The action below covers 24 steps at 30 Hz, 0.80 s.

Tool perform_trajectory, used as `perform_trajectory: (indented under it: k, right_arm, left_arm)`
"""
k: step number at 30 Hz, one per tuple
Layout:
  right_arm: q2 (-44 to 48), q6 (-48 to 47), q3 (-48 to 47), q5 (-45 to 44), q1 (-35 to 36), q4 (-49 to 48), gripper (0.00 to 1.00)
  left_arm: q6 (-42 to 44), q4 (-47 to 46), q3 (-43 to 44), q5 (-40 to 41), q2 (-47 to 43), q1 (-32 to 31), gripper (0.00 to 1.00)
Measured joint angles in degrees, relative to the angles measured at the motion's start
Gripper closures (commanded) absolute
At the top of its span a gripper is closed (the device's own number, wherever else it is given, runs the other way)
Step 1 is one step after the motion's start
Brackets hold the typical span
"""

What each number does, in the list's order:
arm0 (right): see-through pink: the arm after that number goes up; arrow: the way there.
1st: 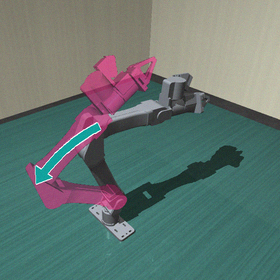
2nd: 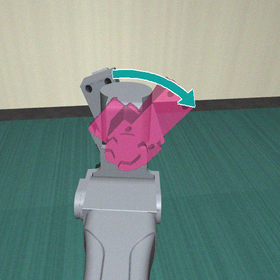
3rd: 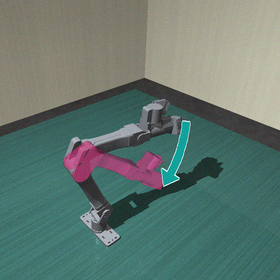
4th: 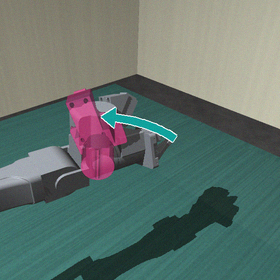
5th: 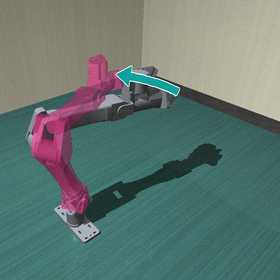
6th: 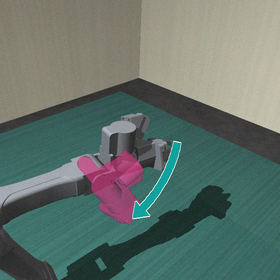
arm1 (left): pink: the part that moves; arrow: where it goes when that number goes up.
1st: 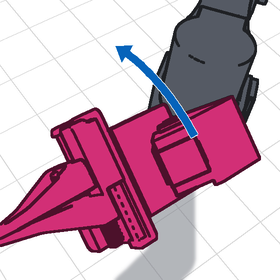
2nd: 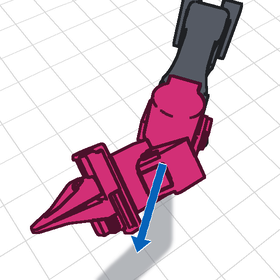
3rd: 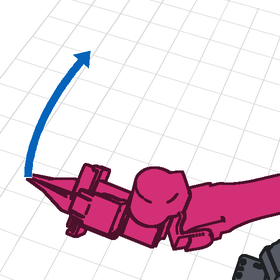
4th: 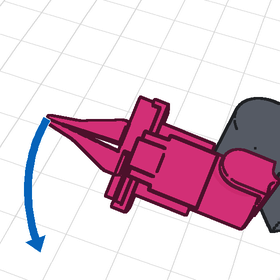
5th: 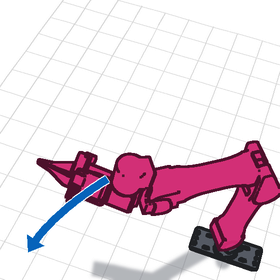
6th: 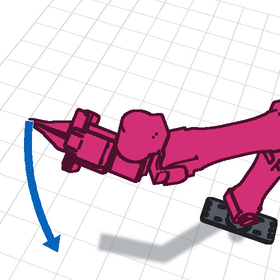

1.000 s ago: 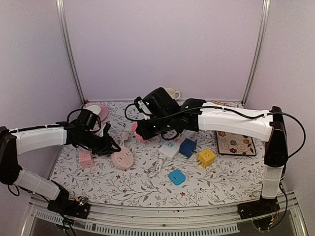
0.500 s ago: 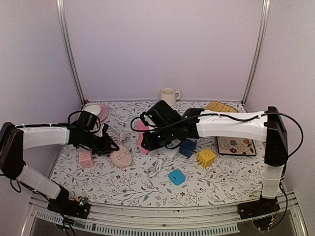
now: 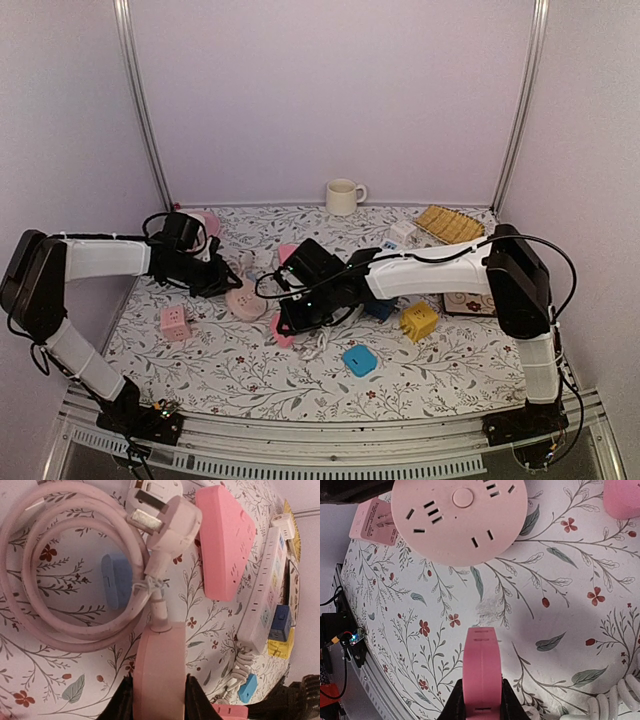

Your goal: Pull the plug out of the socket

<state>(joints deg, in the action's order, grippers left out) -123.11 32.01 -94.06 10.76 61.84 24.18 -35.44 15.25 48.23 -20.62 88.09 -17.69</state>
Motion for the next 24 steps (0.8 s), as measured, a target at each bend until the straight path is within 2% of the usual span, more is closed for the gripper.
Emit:
perform_trajectory:
  k: [13,18,24]
  right_arm:
    - [-0.6,0.4,2.9,7.1,0.1,-3.3,0.96]
    - [-1.1,0.3,3.5,9.0,0.1,-3.9,0.92]
    - [-1.6,0.3,3.6,10.0,0.1,-4.2,0.80]
  left_arm:
    - [3.9,2.0,0.8,1.9,0.4,0.2,0.25]
    - [4.4,3.3,0.9,1.9,-1.8,0.2,0.16]
    - [5.1,4.4,0.8,2.0,-5.4,0.2,0.13]
